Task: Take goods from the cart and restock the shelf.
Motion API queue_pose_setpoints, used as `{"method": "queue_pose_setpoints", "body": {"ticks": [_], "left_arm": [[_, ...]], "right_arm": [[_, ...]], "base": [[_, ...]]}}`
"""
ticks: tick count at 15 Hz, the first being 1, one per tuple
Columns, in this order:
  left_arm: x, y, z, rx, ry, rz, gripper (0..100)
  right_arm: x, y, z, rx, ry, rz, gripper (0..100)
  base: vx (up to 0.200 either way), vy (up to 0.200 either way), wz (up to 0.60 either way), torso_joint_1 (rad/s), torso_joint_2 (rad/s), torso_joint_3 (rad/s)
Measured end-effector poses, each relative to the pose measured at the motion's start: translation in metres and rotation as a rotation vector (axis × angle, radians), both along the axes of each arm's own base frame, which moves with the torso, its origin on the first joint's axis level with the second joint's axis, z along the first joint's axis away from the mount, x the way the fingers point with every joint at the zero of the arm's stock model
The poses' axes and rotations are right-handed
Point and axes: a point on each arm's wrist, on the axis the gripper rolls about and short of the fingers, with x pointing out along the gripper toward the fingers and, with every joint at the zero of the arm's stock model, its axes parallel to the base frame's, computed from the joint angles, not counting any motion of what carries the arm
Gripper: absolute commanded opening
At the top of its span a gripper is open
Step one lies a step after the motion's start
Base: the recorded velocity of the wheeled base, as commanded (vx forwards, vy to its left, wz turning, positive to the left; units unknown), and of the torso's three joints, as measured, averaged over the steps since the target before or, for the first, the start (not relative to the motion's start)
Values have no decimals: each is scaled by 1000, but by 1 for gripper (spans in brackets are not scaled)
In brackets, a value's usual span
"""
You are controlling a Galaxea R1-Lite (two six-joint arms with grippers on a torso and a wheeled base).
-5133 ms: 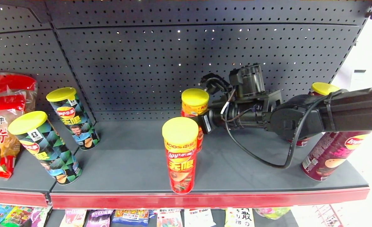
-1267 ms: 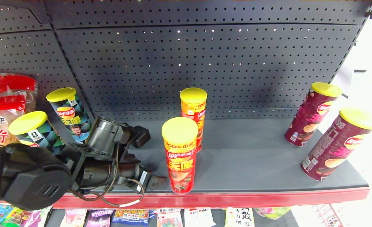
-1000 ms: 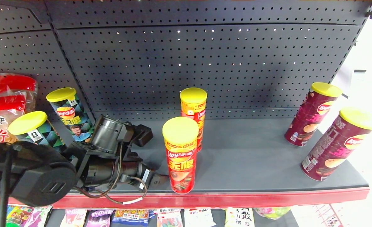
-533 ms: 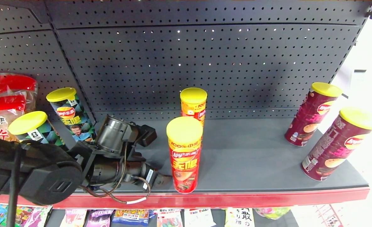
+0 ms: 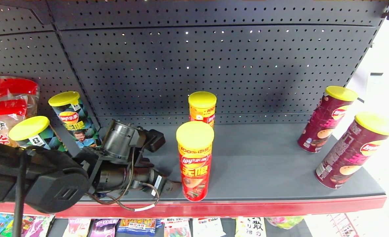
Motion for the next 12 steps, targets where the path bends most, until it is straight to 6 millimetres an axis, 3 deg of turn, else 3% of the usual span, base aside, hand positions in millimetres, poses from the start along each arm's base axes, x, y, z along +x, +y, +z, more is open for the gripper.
{"method": "queue_pose_setpoints", "body": {"ticks": [12], "left_arm": [[1, -3, 0, -5, -7, -7, 100]], "right_arm": [[0, 0, -1, -1, 3, 0, 100]], "base": [[0, 0, 0, 0, 0, 0]]}}
